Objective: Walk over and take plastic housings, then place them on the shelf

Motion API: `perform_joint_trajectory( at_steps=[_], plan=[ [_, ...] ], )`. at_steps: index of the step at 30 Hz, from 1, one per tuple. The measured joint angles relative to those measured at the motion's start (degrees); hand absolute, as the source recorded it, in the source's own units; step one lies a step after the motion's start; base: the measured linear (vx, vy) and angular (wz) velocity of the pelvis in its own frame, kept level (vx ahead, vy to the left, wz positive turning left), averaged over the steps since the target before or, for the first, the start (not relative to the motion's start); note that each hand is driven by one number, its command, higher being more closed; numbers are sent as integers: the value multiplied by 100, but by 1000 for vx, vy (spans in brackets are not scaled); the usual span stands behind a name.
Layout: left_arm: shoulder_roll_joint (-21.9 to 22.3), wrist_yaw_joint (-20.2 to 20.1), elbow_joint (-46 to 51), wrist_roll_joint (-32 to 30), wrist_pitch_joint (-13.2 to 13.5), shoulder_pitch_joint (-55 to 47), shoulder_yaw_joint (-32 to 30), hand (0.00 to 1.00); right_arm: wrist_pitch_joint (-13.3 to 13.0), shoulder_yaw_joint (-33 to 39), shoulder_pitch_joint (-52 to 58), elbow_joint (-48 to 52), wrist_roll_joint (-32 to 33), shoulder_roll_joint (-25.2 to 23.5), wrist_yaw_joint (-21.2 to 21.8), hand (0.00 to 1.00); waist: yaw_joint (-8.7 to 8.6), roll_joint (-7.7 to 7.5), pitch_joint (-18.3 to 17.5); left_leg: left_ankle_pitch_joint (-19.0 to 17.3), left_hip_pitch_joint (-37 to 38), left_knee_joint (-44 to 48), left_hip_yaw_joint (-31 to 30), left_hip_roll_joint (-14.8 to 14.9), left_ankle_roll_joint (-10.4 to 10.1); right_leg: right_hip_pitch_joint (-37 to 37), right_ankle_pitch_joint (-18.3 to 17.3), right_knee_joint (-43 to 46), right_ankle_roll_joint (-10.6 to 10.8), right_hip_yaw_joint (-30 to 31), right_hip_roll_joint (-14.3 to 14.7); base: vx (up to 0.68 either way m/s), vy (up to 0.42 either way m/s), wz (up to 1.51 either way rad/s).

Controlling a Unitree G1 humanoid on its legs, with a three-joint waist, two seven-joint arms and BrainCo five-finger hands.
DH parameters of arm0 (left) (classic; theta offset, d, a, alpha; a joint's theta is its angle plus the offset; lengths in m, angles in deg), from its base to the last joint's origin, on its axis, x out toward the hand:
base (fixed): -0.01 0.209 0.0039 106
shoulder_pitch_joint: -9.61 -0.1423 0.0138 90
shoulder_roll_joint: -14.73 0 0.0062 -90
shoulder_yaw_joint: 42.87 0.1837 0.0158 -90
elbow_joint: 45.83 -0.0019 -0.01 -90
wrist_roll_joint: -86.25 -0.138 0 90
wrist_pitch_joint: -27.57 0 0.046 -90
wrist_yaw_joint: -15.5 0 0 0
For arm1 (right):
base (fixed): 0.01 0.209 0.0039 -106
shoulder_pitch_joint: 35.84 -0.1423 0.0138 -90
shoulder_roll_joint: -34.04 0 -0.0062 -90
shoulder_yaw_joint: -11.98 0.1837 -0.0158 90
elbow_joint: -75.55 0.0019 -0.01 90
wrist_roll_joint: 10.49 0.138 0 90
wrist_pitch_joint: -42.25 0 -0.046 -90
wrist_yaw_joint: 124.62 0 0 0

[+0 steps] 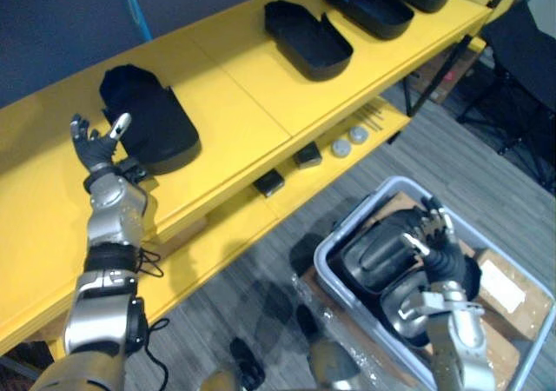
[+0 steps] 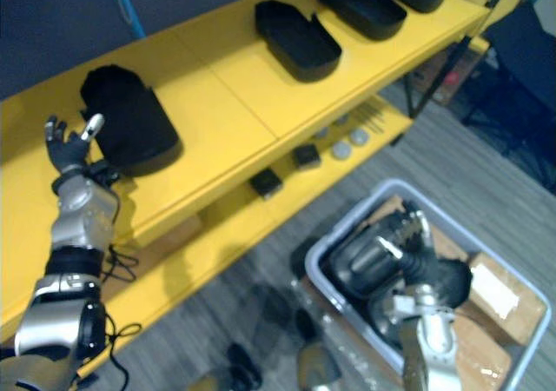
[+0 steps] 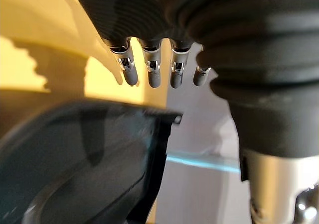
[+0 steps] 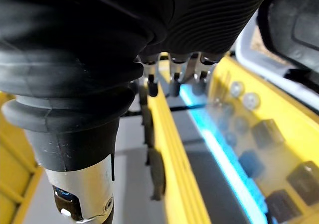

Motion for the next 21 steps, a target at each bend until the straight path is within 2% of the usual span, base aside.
perform_joint_trajectory(
  at_steps=[7, 13, 18, 21],
  plan=[
    [-196, -181, -186, -2, -5, 351, 421, 0, 56, -41, 14, -7, 105, 4, -184, 0, 16, -31, 111, -244, -225, 503, -51, 144, 67, 14, 83, -96, 44, 27, 37, -17, 18, -3],
    [-390, -246, -218, 6, -17, 552, 613, 0, 57, -320, 81, -22, 109, 4, -191, 0, 17, -140, 230, -437, -319, 848, -21, 259, 97, 20, 99, -103, 55, 130, 103, -32, 18, -8],
    [-660, -354, -404, 9, -61, 843, 840, 0, 57, -405, 143, -78, 140, 3, -252, 0, 19, -202, 262, -469, -335, 905, -2, 280, 100, 14, 107, -100, 50, 142, 110, -4, 2, -1],
    [-797, -363, -439, 218, -74, 1044, 854, 0, 56, -411, 157, -133, 230, 4, -304, 0, 19, -207, 265, -515, -414, 1025, -6, 361, 92, -7, 160, -131, 80, 145, 149, -6, -25, -4]
  ],
)
